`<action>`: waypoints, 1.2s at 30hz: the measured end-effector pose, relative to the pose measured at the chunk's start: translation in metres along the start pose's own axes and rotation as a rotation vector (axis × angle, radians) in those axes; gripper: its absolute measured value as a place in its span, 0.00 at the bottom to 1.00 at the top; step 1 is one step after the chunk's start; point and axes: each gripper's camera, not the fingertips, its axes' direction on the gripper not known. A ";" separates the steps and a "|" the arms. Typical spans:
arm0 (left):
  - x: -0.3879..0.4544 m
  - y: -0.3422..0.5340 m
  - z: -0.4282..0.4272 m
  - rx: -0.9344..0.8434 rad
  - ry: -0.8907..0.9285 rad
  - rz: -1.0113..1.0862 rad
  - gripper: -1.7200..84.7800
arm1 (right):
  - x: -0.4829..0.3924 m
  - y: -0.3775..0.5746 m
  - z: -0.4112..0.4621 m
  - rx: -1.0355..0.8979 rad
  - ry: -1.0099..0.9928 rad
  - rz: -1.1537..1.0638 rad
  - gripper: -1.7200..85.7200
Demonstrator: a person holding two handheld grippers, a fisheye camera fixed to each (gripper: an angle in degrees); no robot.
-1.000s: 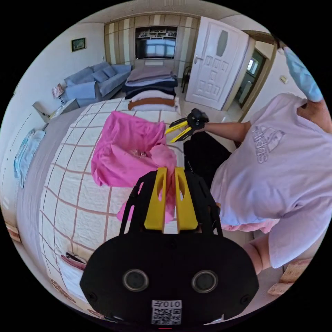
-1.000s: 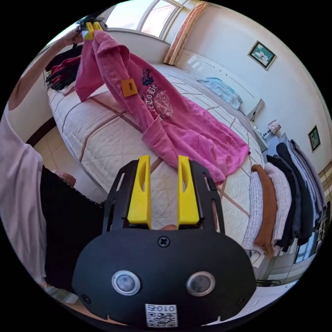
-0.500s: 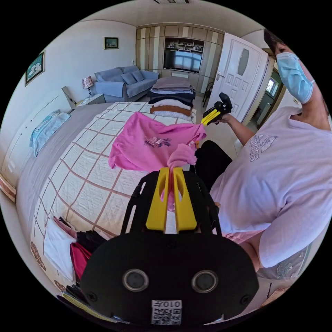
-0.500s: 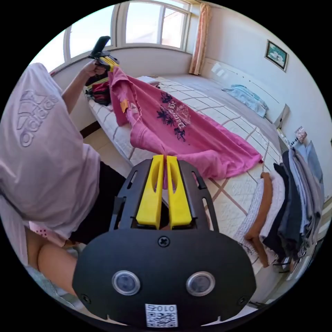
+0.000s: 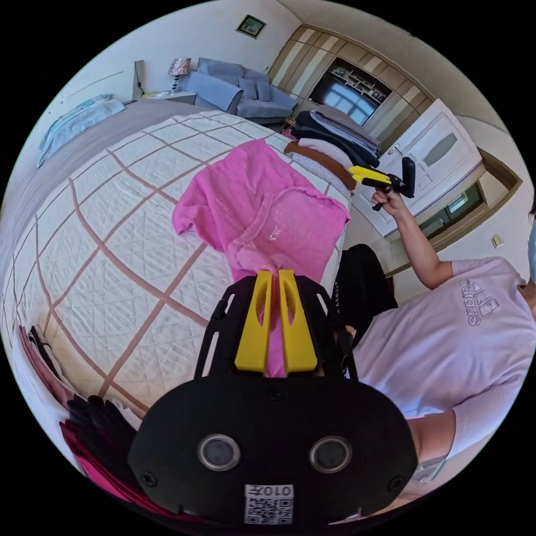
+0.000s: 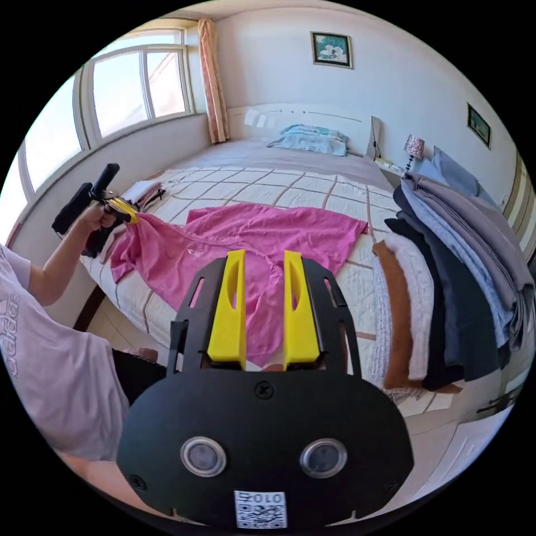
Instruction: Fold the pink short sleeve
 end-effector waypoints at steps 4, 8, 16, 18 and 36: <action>-0.004 0.011 -0.016 0.087 0.018 -0.034 0.02 | -0.004 -0.026 0.045 -0.127 0.071 -0.052 0.14; -0.001 0.015 -0.011 0.051 -0.040 -0.045 0.03 | -0.008 -0.066 0.089 -0.208 0.075 -0.112 0.15; -0.004 0.012 0.025 -0.045 -0.030 -0.024 0.03 | 0.000 -0.116 0.196 -0.466 -0.054 -0.213 0.10; -0.006 0.012 0.028 -0.045 -0.025 -0.032 0.03 | 0.002 -0.118 0.187 -0.449 -0.054 -0.207 0.07; 0.060 0.001 0.097 -0.256 -0.167 0.169 0.07 | 0.015 0.031 0.095 -0.359 -0.113 -0.114 0.04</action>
